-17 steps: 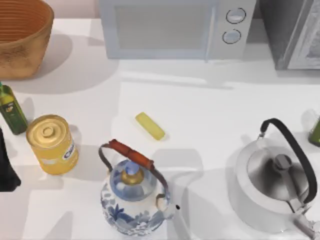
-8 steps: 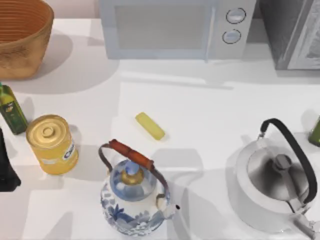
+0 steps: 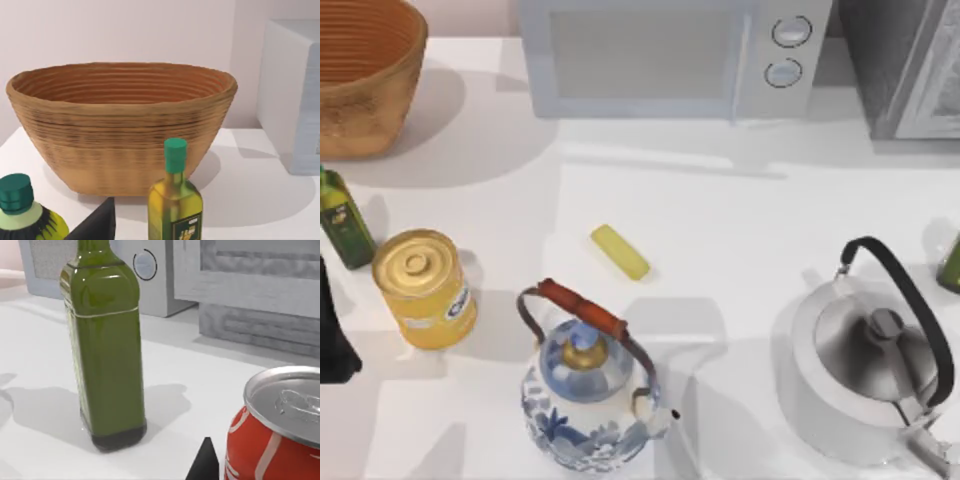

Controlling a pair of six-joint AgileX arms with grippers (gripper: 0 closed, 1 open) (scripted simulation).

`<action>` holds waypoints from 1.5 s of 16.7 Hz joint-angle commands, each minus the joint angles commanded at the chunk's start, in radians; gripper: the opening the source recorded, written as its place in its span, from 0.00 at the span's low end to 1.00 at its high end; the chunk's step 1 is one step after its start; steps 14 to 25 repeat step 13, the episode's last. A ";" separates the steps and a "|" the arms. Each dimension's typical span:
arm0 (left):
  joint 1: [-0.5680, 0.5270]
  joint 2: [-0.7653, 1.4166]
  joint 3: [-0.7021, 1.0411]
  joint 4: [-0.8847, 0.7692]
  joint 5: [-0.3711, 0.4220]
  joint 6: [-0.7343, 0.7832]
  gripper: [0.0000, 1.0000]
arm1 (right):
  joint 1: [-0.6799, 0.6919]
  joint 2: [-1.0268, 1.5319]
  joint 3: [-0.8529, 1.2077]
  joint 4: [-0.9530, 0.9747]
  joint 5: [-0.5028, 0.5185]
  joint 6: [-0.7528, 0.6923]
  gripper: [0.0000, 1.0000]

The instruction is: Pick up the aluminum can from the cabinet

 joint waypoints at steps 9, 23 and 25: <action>0.000 0.000 0.000 0.000 0.000 0.000 1.00 | 0.000 0.000 0.000 0.000 0.000 0.000 1.00; 0.000 0.000 0.000 0.000 0.000 0.000 1.00 | 0.000 0.000 0.000 0.000 0.000 0.000 1.00; 0.000 0.000 0.000 0.000 0.000 0.000 1.00 | 0.000 0.000 0.000 0.000 0.000 0.000 1.00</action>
